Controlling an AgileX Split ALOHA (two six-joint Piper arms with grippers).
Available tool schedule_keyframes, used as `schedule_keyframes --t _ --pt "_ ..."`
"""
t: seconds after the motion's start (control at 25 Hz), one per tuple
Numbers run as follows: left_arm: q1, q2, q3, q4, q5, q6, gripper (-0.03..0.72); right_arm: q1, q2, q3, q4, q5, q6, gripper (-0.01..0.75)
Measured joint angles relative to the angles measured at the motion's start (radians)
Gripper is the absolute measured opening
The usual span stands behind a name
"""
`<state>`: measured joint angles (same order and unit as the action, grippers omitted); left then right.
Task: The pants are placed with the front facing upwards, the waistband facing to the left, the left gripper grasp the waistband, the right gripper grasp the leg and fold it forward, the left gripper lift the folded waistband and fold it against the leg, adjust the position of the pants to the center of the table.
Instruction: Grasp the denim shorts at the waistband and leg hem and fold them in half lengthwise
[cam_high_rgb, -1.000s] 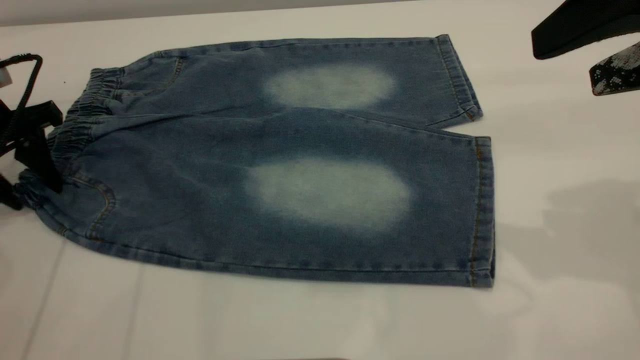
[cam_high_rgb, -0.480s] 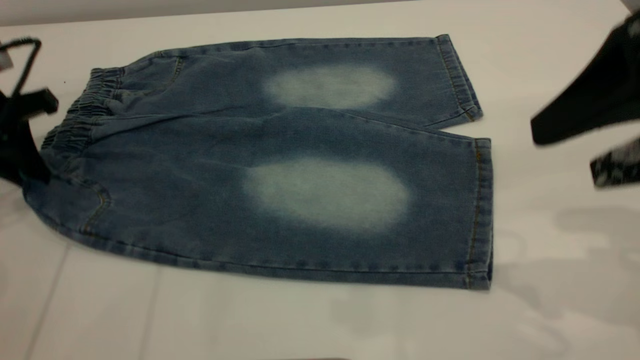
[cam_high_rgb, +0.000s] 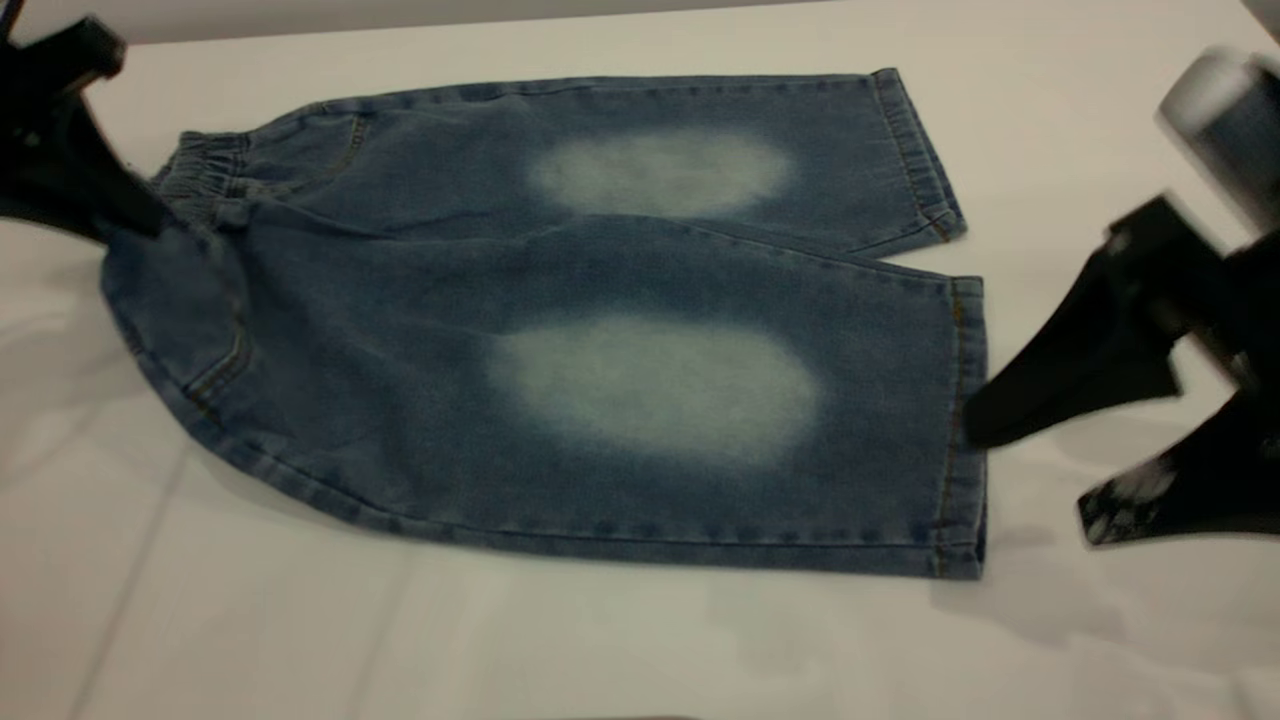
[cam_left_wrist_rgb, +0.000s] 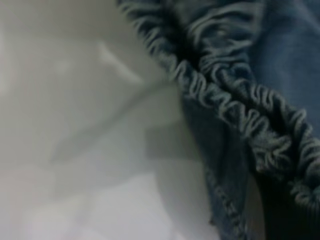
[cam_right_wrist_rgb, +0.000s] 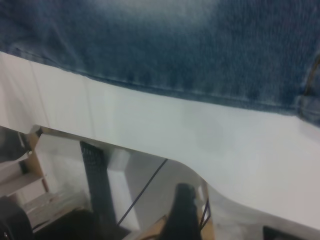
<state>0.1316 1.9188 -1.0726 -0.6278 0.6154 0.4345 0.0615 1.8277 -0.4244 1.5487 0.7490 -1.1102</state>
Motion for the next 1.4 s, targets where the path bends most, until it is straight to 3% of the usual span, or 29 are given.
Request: schedule_keyframes --t 0.36,0.8,1.24,1.4 --pt "-0.093 -0.093 0.002 -0.05 0.002 0.048 0.085 0.008 0.262 -0.007 0.22 0.092 -0.226 0.565" --pt "-0.094 -0.101 0.007 -0.05 -0.005 0.049 0.085 0.008 0.394 -0.062 0.275 0.178 -0.297 0.565" --pt "-0.094 -0.101 0.007 -0.05 -0.006 0.049 0.085 0.008 0.404 -0.172 0.275 0.174 -0.315 0.565" --pt "-0.094 -0.101 0.007 -0.05 -0.006 0.049 0.085 0.008 0.405 -0.174 0.277 0.164 -0.317 0.512"
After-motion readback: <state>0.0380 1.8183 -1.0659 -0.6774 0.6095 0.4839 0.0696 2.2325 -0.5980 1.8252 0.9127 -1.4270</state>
